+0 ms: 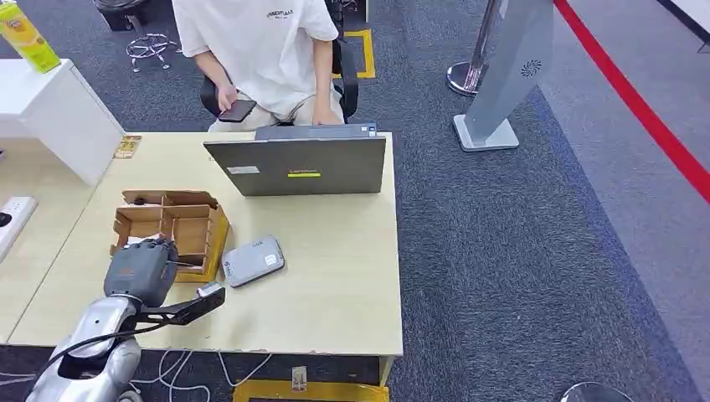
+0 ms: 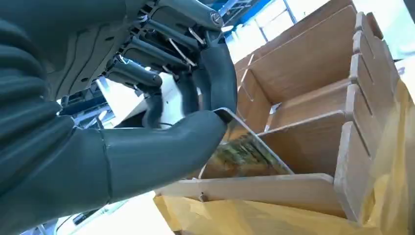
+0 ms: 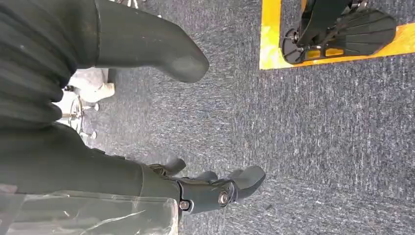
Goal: Pass the card to the sensor for recognition and then transmit it.
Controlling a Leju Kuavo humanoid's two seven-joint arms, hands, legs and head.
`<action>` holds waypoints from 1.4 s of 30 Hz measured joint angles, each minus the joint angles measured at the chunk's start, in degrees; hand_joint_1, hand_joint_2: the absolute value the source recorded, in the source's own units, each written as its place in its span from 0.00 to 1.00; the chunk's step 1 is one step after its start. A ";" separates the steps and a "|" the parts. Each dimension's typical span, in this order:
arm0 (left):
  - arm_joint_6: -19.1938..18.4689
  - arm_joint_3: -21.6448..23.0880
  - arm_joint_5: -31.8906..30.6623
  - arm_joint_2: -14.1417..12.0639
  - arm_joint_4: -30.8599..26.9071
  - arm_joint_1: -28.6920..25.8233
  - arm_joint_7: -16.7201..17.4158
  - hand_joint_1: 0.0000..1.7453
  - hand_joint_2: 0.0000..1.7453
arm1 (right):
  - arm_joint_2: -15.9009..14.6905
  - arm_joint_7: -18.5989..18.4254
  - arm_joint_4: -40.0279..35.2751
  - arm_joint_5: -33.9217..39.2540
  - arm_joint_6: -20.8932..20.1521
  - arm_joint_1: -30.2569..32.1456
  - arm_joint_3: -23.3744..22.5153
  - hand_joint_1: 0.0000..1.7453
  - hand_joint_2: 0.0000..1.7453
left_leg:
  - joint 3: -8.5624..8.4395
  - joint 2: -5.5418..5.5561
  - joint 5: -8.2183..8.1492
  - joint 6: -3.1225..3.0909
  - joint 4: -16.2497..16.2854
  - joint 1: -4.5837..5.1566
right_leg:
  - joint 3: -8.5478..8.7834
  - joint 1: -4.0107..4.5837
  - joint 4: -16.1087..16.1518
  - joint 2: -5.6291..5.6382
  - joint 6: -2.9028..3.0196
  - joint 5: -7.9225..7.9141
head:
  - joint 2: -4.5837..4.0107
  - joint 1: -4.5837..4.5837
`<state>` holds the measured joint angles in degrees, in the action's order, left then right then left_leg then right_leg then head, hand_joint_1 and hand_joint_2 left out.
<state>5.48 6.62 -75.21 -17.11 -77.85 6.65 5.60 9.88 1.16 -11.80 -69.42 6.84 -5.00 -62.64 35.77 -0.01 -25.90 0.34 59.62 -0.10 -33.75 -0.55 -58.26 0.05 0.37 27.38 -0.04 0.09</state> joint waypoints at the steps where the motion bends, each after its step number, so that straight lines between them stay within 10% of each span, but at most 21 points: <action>1: -0.33 0.00 0.13 -0.09 0.04 0.18 0.13 1.00 1.00 | -0.02 -0.07 0.00 0.00 0.00 0.00 -0.02 0.00 1.00 | 0.00 0.00 0.00 0.00 0.00 0.00 | 0.00 0.00 0.00 0.00 0.00 0.00 | 0.00 0.00; 27: -0.30 1.05 2.86 -1.01 0.59 2.11 -1.51 1.00 1.00 | -0.28 -0.15 0.00 0.70 0.20 0.01 -0.59 0.00 1.00 | 0.00 0.00 0.01 0.00 0.00 0.00 | 0.01 0.00 0.00 0.00 0.00 -0.01 | 0.00 0.00; 42: 2.32 5.90 6.82 -8.31 -27.72 -0.96 -5.09 1.00 1.00 | -0.28 0.68 -0.02 3.13 1.38 0.09 -2.80 0.00 1.00 | 0.01 -0.03 0.00 0.00 -0.01 0.00 | -0.03 0.00 0.00 0.04 0.00 0.01 | 0.00 -0.04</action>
<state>7.81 12.52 -68.39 -25.42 -105.58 5.69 0.50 9.60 1.84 -11.82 -66.29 8.22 -4.91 -65.44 35.78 -0.03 -25.90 0.34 59.61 -0.10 -33.78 -0.55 -58.26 0.09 0.37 27.39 -0.04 0.04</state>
